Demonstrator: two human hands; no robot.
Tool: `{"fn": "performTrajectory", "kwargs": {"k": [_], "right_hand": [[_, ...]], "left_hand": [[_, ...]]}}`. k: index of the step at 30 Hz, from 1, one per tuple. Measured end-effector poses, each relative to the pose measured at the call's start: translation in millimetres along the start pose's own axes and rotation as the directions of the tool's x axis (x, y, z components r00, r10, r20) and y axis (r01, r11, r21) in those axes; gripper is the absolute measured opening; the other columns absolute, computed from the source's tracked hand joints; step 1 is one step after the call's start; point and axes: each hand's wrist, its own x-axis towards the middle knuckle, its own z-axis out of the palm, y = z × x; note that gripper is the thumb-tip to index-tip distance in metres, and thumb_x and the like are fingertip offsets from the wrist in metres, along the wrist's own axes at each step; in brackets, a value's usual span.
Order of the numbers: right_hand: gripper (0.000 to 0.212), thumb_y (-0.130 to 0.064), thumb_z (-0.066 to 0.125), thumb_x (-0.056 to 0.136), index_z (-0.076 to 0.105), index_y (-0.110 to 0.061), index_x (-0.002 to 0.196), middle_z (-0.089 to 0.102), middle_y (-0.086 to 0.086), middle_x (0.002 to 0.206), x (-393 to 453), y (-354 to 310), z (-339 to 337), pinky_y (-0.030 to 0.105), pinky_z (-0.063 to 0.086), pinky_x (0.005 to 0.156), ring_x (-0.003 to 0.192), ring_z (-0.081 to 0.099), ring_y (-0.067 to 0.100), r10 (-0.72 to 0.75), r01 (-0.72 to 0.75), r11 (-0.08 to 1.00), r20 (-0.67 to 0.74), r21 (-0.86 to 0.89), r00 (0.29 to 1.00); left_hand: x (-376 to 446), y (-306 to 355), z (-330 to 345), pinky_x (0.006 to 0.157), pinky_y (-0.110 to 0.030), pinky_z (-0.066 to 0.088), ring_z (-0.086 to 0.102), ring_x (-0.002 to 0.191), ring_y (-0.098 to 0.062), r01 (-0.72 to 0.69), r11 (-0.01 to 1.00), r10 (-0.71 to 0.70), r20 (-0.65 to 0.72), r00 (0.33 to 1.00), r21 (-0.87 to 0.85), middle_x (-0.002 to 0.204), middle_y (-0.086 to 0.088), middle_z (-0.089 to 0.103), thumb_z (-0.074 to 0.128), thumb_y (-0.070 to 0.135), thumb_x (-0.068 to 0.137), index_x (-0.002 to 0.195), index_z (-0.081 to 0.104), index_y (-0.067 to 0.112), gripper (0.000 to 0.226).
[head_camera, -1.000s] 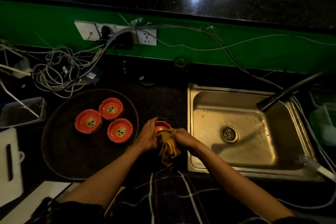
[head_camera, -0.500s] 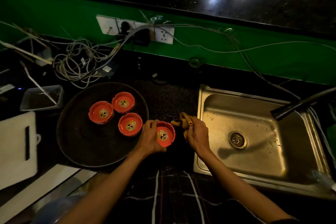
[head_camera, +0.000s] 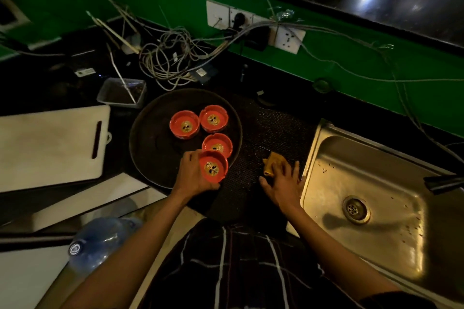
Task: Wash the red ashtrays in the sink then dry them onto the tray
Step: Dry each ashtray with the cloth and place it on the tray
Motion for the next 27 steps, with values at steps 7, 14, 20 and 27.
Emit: {"fn": "performTrajectory", "kwargs": {"k": [7,14,20,27], "right_hand": [[0.046,-0.05,0.026,0.103,0.05,-0.036,0.139,0.03,0.007,0.154,-3.7,-12.0,-9.8,0.057,0.031,0.107,0.136,0.036,0.036,0.086,-0.074,0.981,-0.063,0.18,0.994],[0.059,-0.048,0.041,0.09,0.045,-0.014,0.139,0.038,0.017,0.139,8.1,-6.1,-16.2,0.051,0.05,0.093,0.113,0.054,0.039,0.238,-0.212,0.899,-0.021,0.383,0.971],[0.068,-0.033,0.078,0.079,0.047,-0.005,0.133,0.056,0.018,0.126,14.7,-13.1,-19.9,0.035,0.045,0.079,0.11,0.057,0.036,0.458,-0.435,0.763,0.075,0.477,0.886],[0.05,-0.047,0.086,0.063,0.059,-0.021,0.096,0.066,0.006,0.1,16.9,-16.5,-10.1,0.046,0.056,0.083,0.092,0.062,0.026,0.551,-0.544,0.551,0.213,0.633,0.807]], "left_hand": [[14.1,-43.5,-36.2,0.107,-0.045,0.039,0.036,0.133,-0.034,0.194,0.98,-0.19,-0.084,0.978,0.041,0.143,-0.012,0.036,0.094,0.046,0.043,0.141,0.036,0.016,0.118],[40.3,-56.1,-52.6,0.113,-0.049,0.035,0.029,0.14,-0.038,0.259,0.965,-0.257,-0.051,0.965,0.036,0.151,-0.015,0.023,0.097,0.031,0.052,0.147,0.03,0.012,0.118],[63.4,-69.2,-50.3,0.115,-0.051,0.034,0.028,0.14,-0.04,0.239,0.97,-0.239,-0.002,0.971,0.043,0.152,-0.016,0.021,0.098,0.032,0.05,0.148,0.028,0.011,0.122],[64.9,-82.7,-47.8,0.115,-0.055,0.031,0.023,0.143,-0.041,0.175,0.981,-0.178,0.026,0.984,0.088,0.155,-0.017,0.016,0.094,0.052,0.051,0.151,0.018,0.012,0.132]]}}
